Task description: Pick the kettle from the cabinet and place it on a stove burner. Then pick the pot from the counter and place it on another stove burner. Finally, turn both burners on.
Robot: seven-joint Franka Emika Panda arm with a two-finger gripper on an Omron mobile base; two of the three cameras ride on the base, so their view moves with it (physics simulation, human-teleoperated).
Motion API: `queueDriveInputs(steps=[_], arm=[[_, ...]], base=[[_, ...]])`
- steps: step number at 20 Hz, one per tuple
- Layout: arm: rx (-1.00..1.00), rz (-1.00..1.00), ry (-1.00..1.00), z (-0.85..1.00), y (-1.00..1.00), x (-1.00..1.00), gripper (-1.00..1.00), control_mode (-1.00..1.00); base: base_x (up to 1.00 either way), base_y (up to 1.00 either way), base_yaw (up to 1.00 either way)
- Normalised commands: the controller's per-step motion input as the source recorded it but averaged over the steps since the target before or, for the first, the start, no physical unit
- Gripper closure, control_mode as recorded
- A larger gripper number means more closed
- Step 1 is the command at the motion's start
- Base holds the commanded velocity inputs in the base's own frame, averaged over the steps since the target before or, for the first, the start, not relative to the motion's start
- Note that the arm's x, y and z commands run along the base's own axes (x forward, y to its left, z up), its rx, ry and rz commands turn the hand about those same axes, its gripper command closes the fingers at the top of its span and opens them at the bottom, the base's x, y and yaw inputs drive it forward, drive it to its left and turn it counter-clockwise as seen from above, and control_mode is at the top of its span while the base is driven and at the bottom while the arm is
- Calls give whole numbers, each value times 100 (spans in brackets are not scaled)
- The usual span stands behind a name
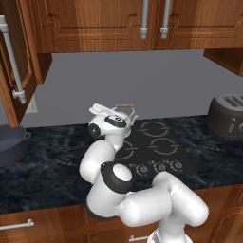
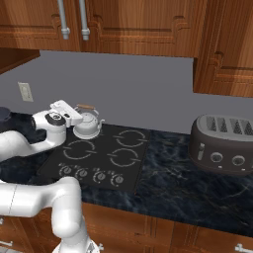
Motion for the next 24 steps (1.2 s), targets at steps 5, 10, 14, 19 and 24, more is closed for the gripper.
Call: queueDriveInputs(steps=[5, 10, 14, 19, 24], arm=[[0, 0, 0, -12, 3, 34, 100, -100], [0, 0, 0, -12, 6, 30, 100, -100], [0, 0, 0, -14, 9, 26, 100, -100], [0, 0, 0, -14, 13, 23, 100, -100], [0, 0, 0, -14, 10, 26, 100, -100]], base=[[0, 0, 0], [0, 0, 0], [0, 0, 0], [0, 0, 0], [0, 0, 0]])
